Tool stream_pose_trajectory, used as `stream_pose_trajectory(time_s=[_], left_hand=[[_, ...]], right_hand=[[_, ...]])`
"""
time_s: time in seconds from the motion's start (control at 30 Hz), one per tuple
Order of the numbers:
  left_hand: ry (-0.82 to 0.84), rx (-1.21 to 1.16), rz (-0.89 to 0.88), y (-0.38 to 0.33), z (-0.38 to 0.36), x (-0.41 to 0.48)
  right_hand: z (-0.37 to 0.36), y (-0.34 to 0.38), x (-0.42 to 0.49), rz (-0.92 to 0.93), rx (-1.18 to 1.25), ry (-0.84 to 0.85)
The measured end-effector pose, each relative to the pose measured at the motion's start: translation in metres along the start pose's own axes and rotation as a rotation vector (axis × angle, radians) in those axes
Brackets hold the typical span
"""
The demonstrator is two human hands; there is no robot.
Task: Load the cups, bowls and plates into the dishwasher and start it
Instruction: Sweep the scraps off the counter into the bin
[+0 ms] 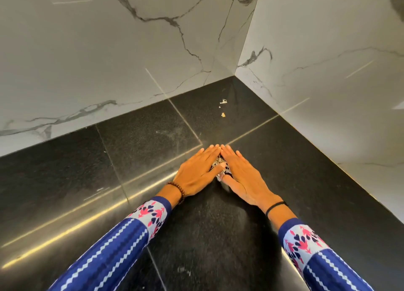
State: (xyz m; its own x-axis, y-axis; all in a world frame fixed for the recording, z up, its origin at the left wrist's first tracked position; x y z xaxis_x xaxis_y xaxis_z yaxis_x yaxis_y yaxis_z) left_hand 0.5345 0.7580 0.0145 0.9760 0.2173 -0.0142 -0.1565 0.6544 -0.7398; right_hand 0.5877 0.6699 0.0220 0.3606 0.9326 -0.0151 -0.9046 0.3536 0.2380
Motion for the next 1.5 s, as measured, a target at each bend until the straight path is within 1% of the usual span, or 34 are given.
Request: stream_pose_trajectory(time_s=[0.13,0.2,0.3,0.4,0.47,0.53,0.57,0.67,0.73,0.8,0.87,0.97,1.03,1.1,1.17,1.27,1.43,1.5], left_hand=[[-0.012,-0.078,0.020,-0.011,-0.002,-0.037],[0.002,-0.198,0.084,-0.012,0.000,-0.048],[-0.035,-0.445,0.164,-0.005,0.013,-0.040],[-0.098,-0.499,0.205,0.008,0.028,-0.013],[-0.109,-0.497,0.252,0.019,0.035,0.010],[-0.101,-0.441,0.272,0.026,0.040,0.038],[-0.103,-0.424,0.270,0.029,0.042,0.053],[-0.156,-0.448,0.248,0.033,0.054,0.093],[-0.194,-0.474,0.256,0.038,0.062,0.118],[-0.201,-0.488,0.293,0.045,0.066,0.137],[-0.172,-0.467,0.315,0.048,0.066,0.153],[-0.147,-0.430,0.310,0.048,0.065,0.164],[-0.124,-0.376,0.306,0.049,0.063,0.164],[-0.108,-0.298,0.304,0.046,0.062,0.159],[-0.088,-0.267,0.294,0.037,0.061,0.149],[-0.066,-0.229,0.225,0.015,0.057,0.121],[-0.037,-0.203,0.177,-0.005,0.044,0.059],[-0.018,-0.206,0.170,-0.010,0.035,0.033]], right_hand=[[0.000,0.025,-0.029,-0.001,0.096,-0.016],[-0.001,0.028,-0.038,-0.010,0.200,0.014],[0.005,0.017,-0.029,-0.048,0.288,-0.004],[0.014,-0.009,-0.004,-0.118,0.301,-0.028],[0.017,-0.033,0.016,-0.182,0.304,-0.022],[0.016,-0.060,0.041,-0.260,0.314,0.017],[0.015,-0.073,0.055,-0.276,0.273,0.028],[0.011,-0.097,0.099,-0.264,0.050,0.057],[0.011,-0.107,0.127,-0.276,-0.013,0.060],[0.014,-0.114,0.151,-0.291,-0.023,0.037],[0.018,-0.116,0.173,-0.279,0.004,0.021],[0.022,-0.108,0.187,-0.154,-0.005,-0.003],[0.024,-0.098,0.179,-0.068,0.030,-0.025],[0.023,-0.089,0.165,-0.030,0.058,-0.035],[0.021,-0.080,0.149,-0.014,0.069,-0.047],[0.021,-0.067,0.121,-0.018,0.096,-0.058],[0.005,-0.042,0.063,-0.006,0.101,0.008],[0.002,-0.026,0.038,0.013,0.103,0.003]])
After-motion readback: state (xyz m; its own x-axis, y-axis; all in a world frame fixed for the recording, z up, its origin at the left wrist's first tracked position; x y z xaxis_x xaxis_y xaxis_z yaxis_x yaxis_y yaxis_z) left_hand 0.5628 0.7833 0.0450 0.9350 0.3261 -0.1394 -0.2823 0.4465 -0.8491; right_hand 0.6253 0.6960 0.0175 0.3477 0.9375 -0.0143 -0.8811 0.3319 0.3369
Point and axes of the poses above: each hand's wrist, its own x-axis towards the middle knuckle, its own z-axis out of the back of the hand, y = z × x, the point moved 10 cm from there along x, towards the middle knuckle, and after that the axes turned 12 degrees about -x, right-handed, at the moved point
